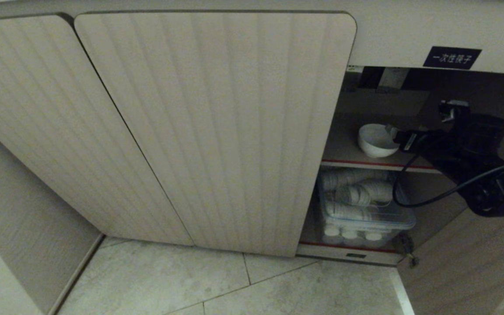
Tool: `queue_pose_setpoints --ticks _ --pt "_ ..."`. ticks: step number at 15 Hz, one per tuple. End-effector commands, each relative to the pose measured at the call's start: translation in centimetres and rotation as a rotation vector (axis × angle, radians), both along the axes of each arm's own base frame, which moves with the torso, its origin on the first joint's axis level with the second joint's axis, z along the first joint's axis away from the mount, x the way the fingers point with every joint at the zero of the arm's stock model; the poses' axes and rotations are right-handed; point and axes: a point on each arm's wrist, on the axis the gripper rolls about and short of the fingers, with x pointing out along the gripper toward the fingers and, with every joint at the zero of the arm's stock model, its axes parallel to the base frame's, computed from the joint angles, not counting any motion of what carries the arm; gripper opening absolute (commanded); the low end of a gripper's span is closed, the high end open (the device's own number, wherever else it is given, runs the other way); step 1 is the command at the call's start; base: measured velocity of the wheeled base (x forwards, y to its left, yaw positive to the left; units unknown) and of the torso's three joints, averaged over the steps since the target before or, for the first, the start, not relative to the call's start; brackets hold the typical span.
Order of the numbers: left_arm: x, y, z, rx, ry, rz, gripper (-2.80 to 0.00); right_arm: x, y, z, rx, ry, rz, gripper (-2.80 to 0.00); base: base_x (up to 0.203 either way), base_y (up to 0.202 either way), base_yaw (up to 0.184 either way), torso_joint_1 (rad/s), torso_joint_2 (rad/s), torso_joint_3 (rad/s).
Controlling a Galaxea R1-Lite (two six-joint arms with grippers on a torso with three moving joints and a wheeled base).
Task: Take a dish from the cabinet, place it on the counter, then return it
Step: Take the bowl from the cabinet
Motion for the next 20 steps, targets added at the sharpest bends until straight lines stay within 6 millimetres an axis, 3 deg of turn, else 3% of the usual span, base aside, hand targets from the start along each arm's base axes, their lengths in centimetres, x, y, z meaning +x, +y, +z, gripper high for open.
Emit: queue_pose_setpoints --ticks 1,20 --pt "0.0 0.0 0.0 -0.001 -0.001 0.001 -2.80 0.0 -0.1 0.0 -0.002 -0.006 -0.002 0.00 0.000 0.000 0.000 0.000 0.00 0.000" --pt "0.0 0.0 0.0 -0.001 -0.002 0.001 -2.80 3.3 -0.3 -0.2 0.006 0.062 0.002 0.00 0.000 0.000 0.000 0.000 0.00 0.000"
